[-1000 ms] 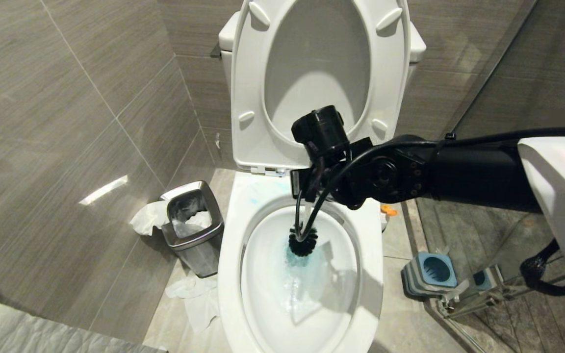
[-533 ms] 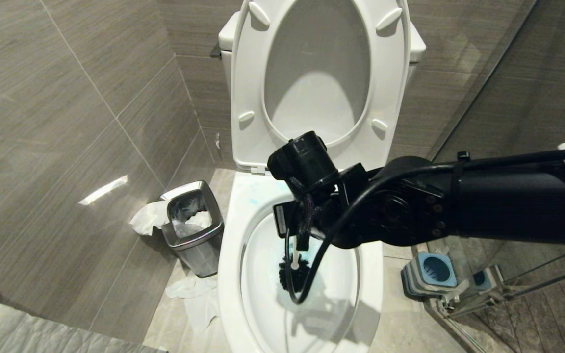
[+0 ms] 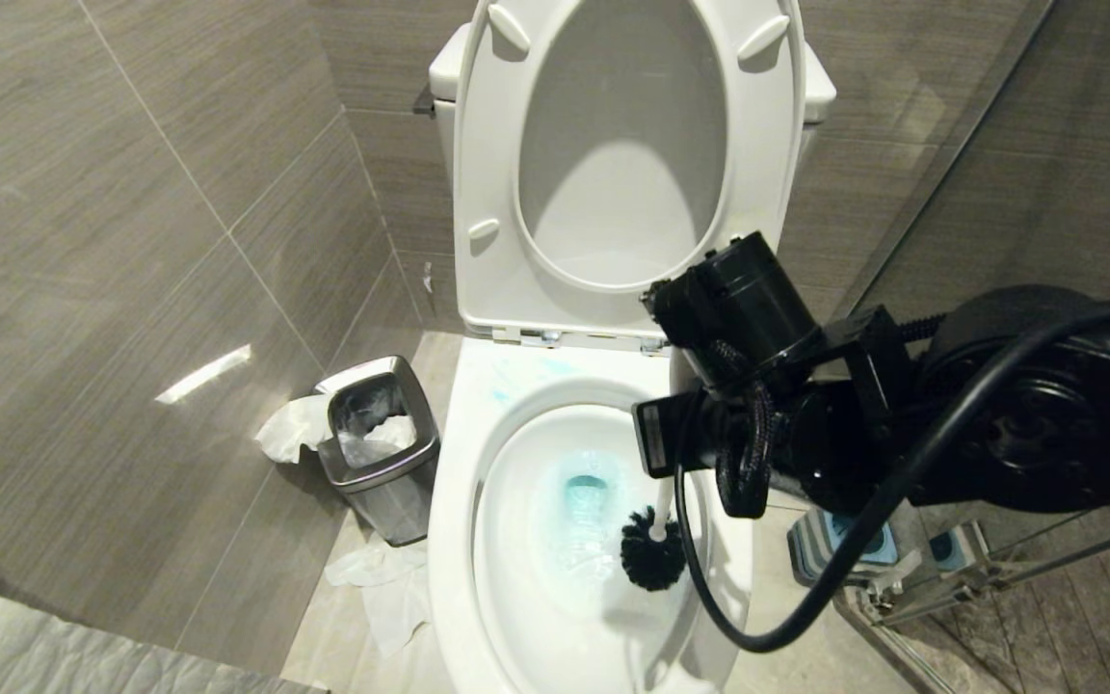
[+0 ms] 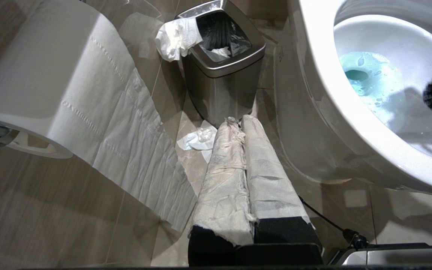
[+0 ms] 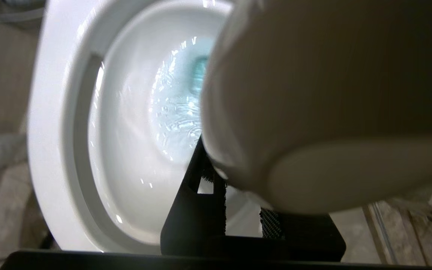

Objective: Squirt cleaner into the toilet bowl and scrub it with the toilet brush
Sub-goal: Scrub the toilet bowl

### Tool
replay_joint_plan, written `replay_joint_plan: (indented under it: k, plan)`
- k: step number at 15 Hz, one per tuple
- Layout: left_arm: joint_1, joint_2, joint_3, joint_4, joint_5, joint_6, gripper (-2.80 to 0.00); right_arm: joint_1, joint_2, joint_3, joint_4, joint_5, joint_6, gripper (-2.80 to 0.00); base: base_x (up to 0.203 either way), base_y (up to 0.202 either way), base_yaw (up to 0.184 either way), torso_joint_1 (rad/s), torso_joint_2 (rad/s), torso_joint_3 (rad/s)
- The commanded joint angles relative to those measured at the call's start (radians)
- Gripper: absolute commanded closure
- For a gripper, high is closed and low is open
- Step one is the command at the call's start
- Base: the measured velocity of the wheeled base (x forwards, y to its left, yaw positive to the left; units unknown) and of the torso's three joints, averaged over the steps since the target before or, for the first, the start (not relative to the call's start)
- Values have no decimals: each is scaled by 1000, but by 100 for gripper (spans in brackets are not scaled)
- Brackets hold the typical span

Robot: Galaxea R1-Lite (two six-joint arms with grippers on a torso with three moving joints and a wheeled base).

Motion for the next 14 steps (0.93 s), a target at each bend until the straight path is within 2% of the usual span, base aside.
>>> replay_joint_plan:
  k: [1, 5, 7, 10, 14]
  plan:
    - [0, 2, 0, 0, 0, 0, 0, -19, 61, -124, 4, -5, -4, 0, 0, 0, 0, 0, 0, 0]
    - [0, 2, 0, 0, 0, 0, 0, 2, 262, -449, 15, -8, -64, 0, 0, 0, 0, 0, 0, 0]
    - [0, 2, 0, 0, 0, 0, 0, 89, 327, -515, 34, -9, -87, 0, 0, 0, 0, 0, 0, 0]
    - [0, 2, 0, 0, 0, 0, 0, 154, 285, -399, 41, -9, -59, 0, 0, 0, 0, 0, 0, 0]
    - [0, 2, 0, 0, 0, 0, 0, 147, 120, -164, 42, -11, -40, 0, 0, 0, 0, 0, 0, 0]
